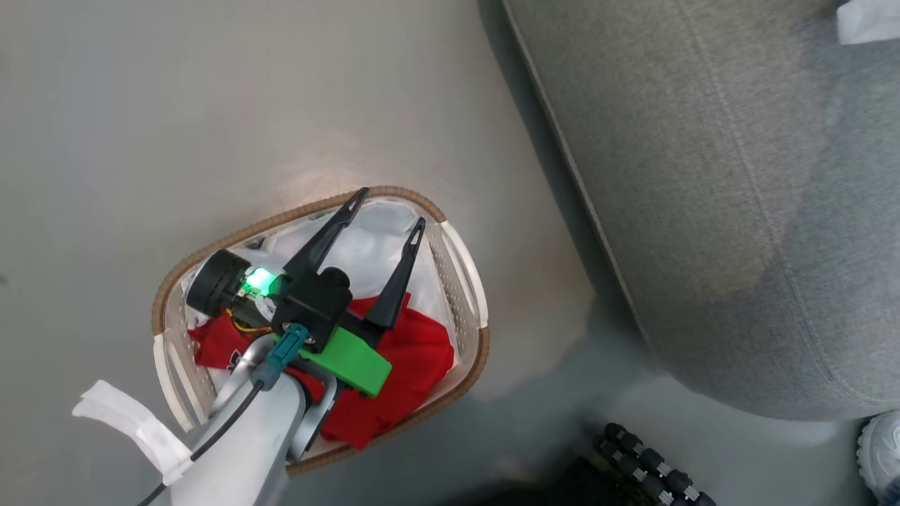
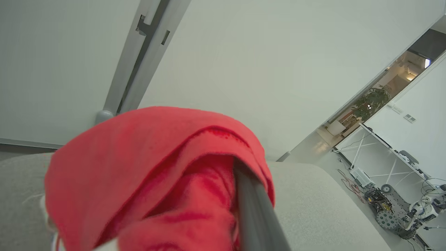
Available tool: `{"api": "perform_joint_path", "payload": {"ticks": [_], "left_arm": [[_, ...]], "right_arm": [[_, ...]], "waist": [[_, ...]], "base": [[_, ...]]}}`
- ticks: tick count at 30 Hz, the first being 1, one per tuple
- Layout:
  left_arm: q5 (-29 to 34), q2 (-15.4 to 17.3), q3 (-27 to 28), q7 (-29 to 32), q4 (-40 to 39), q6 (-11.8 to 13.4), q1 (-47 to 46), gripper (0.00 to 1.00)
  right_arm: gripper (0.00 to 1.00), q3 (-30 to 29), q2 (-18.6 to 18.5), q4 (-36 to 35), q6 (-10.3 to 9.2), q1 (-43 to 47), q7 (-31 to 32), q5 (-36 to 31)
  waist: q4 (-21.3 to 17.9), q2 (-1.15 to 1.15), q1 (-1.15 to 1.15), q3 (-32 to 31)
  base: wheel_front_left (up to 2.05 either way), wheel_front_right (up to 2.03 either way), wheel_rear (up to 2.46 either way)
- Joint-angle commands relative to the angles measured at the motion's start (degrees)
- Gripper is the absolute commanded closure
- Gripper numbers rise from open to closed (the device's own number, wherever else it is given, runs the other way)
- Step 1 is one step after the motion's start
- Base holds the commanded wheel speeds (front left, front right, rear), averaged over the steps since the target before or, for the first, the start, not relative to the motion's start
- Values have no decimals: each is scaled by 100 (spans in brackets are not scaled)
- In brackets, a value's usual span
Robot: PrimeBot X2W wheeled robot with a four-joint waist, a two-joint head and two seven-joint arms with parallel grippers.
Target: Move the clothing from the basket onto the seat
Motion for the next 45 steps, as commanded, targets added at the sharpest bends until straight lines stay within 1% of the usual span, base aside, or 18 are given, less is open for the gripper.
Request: {"api": "perform_joint_path", "payload": {"ticks": [1,7,8,9,10,15,19,26,28,33,38,42,45], "left_arm": [[5,81,41,22,-60,39,35,0],[-44,109,28,44,-147,87,99,0],[-48,102,16,35,-134,93,106,0],[-45,101,3,26,-118,95,109,0],[-56,90,-11,12,-96,96,117,0],[-144,-9,-33,-112,59,101,138,0],[-293,-152,41,-268,260,108,173,0],[-531,-399,220,-452,784,68,319,0],[-588,-487,336,-462,876,76,395,0],[-593,-650,698,-464,821,42,675,0],[-597,-821,1119,-466,766,-3,1033,0],[-556,-908,1453,-466,713,-21,1329,0],[-510,-973,1716,-466,669,-23,1571,0]], "right_arm": [[100,-20,66,79,-8,148,-14,10],[100,-18,260,266,-8,500,-14,-66],[75,-55,293,282,-8,577,-14,-72],[61,-76,317,297,-8,647,-14,-71],[0,-94,349,281,-8,719,-14,-39],[0,-124,380,160,-8,1091,-14,40],[0,-182,480,-4,-8,1530,-14,133],[0,-111,662,-150,-8,2313,-14,199],[0,-68,669,-172,-8,2461,-14,232],[0,84,689,-239,-8,2693,-14,334],[0,313,813,-409,-8,2910,-14,452],[0,566,988,-522,-8,3071,-14,624],[0,823,1191,-622,-7,3212,-14,748]], "waist": [[123,0,-1,324],[141,0,-1,326],[145,0,-1,300],[148,0,-1,271],[152,0,-1,230],[212,0,-1,-39],[258,0,-1,-335],[403,0,-1,-1099],[468,0,-1,-1366],[655,0,-1,-1932],[914,0,-1,-2482],[1104,0,-1,-2790],[1251,0,-1,-2985]], "base": [[0,0,0],[0,0,0],[0,0,0],[0,0,0],[0,0,0],[0,0,0],[0,0,0],[0,0,0],[0,0,0],[0,0,0],[0,0,0],[0,0,0],[0,0,0]]}}
